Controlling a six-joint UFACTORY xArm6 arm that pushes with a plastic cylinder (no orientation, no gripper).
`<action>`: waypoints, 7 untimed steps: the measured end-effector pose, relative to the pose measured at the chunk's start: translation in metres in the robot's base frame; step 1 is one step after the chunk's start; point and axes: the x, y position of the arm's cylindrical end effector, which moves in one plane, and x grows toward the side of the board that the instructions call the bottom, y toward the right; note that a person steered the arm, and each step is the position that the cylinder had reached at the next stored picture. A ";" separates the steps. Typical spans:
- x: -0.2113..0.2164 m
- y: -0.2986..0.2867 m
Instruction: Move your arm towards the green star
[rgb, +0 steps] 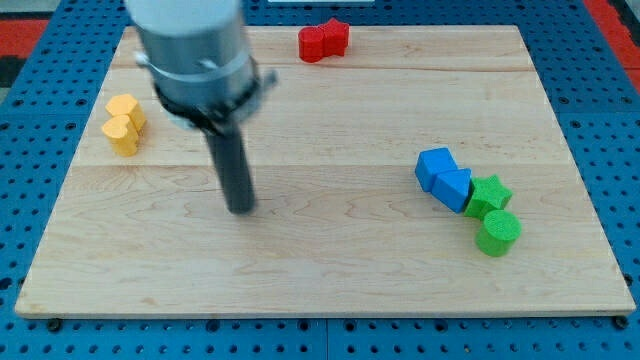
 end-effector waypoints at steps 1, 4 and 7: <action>0.054 0.084; 0.034 0.367; -0.011 0.276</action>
